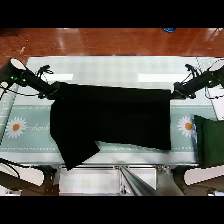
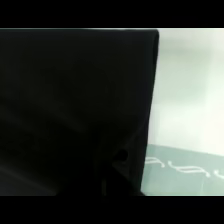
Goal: Fold the shirts.
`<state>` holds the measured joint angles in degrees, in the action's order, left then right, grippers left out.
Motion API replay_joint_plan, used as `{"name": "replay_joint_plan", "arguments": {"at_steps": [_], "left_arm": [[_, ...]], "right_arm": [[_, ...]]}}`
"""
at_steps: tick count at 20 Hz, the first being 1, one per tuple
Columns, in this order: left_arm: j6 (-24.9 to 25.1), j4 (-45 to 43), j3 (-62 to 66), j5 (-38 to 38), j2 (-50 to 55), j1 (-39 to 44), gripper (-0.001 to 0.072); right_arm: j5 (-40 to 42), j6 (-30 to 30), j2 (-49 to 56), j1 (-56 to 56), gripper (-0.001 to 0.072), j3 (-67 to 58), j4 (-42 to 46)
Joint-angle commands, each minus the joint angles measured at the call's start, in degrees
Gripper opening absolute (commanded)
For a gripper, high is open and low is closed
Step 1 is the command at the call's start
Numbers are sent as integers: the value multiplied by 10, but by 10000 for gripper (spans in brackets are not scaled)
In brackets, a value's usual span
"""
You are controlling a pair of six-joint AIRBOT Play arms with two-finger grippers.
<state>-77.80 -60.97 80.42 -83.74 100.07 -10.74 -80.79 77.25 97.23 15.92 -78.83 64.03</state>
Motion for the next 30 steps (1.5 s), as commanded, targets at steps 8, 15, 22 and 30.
{"name": "replay_joint_plan", "arguments": {"at_steps": [8, 15, 22, 30], "left_arm": [[-2, -9, -17, -44, -38, -5, 500], [-8, -69, -196, 9, -228, -150, 505], [11, -52, -438, 52, -344, -239, 505], [31, 12, -536, 100, -344, -216, 505]], "right_arm": [[-17, 24, -57, 18, 411, 36, 44], [115, -5, -299, 131, 411, 251, -16], [166, -108, -445, 110, 411, 483, -227], [176, -104, -445, 111, 411, 487, -251]]}}
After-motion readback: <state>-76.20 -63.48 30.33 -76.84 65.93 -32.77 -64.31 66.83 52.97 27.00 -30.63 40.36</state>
